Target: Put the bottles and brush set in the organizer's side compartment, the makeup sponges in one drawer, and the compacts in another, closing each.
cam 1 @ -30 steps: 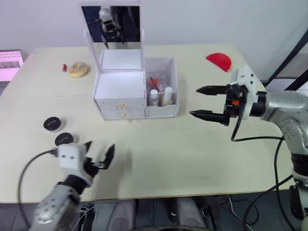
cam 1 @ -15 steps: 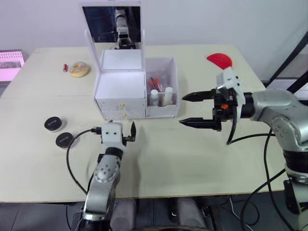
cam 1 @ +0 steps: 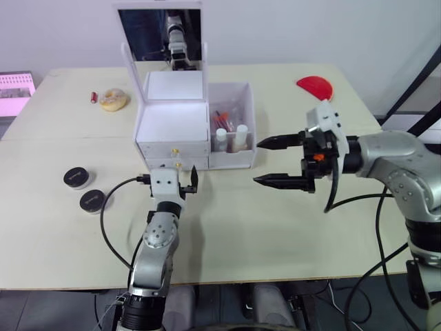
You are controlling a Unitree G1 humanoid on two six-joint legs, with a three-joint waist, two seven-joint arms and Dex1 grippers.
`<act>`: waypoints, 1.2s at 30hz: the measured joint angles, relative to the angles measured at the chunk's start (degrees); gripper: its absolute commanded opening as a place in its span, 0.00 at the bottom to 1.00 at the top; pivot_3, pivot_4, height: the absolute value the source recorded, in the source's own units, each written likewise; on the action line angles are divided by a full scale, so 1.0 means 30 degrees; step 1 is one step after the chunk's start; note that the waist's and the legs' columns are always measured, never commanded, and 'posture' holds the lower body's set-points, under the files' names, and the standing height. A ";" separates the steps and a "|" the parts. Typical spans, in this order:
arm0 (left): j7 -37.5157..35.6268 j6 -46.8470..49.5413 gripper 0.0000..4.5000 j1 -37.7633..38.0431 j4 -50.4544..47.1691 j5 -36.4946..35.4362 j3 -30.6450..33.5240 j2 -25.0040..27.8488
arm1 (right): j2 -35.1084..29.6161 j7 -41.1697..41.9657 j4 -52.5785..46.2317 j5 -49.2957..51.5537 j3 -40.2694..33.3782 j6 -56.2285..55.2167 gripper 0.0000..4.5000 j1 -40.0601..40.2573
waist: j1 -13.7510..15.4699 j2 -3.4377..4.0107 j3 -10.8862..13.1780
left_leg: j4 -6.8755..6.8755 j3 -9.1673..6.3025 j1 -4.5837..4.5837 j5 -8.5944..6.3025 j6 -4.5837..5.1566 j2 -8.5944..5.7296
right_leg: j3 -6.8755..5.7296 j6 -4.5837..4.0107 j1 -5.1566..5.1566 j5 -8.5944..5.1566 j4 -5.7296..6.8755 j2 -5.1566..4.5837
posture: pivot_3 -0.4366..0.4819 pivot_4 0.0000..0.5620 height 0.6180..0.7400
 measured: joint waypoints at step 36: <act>-0.0101 0.0300 0.83 0.0126 0.0209 -0.0347 0.0109 0.0028 | 0.0000 -0.0723 -0.0370 0.0019 0.0007 0.0026 1.00 0.0060 | 0.0001 -0.0001 0.0001 | -0.0002 -0.0001 0.0002 0.0000 0.0000 0.0000 | -0.0001 0.0004 0.0002 0.0001 -0.0001 0.0000 | 0.48 0.27 1.00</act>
